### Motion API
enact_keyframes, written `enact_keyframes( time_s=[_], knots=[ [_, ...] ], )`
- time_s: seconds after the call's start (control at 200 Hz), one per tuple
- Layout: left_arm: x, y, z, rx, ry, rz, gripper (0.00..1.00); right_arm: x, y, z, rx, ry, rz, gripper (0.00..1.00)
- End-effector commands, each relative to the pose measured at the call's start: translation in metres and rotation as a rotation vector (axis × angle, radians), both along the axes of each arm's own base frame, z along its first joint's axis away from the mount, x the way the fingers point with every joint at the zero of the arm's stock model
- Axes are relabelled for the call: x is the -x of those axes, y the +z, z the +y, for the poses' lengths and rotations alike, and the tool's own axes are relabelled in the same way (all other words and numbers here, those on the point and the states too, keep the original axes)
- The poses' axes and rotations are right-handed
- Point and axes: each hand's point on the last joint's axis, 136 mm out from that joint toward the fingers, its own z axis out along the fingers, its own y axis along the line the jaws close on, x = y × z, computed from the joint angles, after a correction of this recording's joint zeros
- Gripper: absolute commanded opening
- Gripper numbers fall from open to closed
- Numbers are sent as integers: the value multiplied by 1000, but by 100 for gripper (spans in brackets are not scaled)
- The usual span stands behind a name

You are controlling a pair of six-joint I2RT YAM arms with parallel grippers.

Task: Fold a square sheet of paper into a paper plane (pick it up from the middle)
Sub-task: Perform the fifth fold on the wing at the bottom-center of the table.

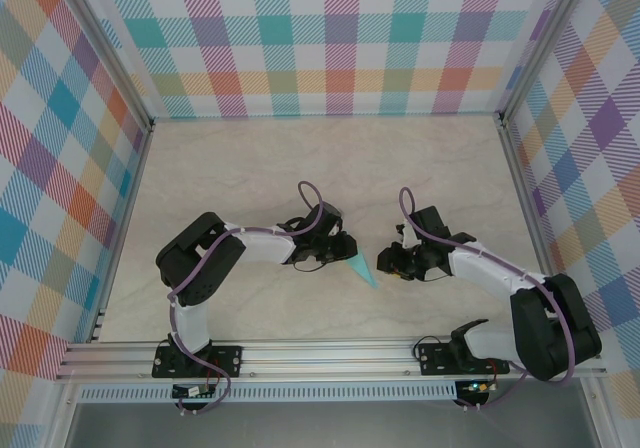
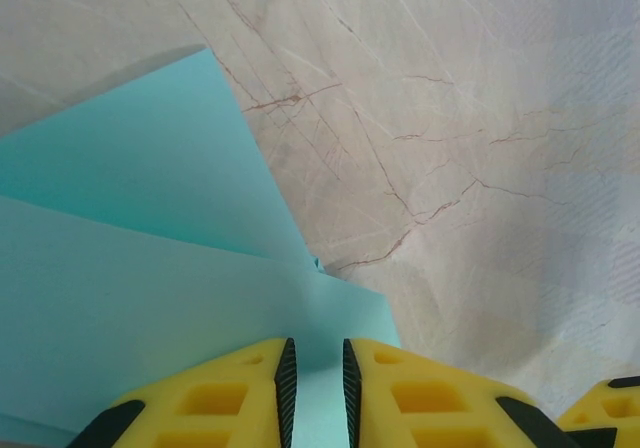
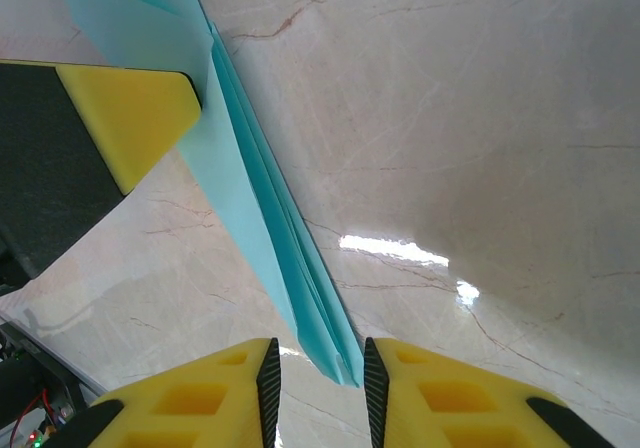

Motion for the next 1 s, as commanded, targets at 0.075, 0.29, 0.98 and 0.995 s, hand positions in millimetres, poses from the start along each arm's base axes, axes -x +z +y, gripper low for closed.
enact_keyframes(
  time_s=[0.075, 0.29, 0.98, 0.995],
  knots=[
    [10, -19, 12, -78, -8, 42, 24, 0, -4, 1, -14, 4, 13, 31],
    [9, -8, 11, -59, -9, 26, 26, -3, -3, 3, -14, 8, 8, 32],
    [10, 44, 38, -92, 101, -75, 56, -7, -2, 10, -48, 35, -9, 33],
    [10, 45, 39, -92, 108, -78, 57, -7, -1, 10, -48, 34, -10, 33]
  ],
)
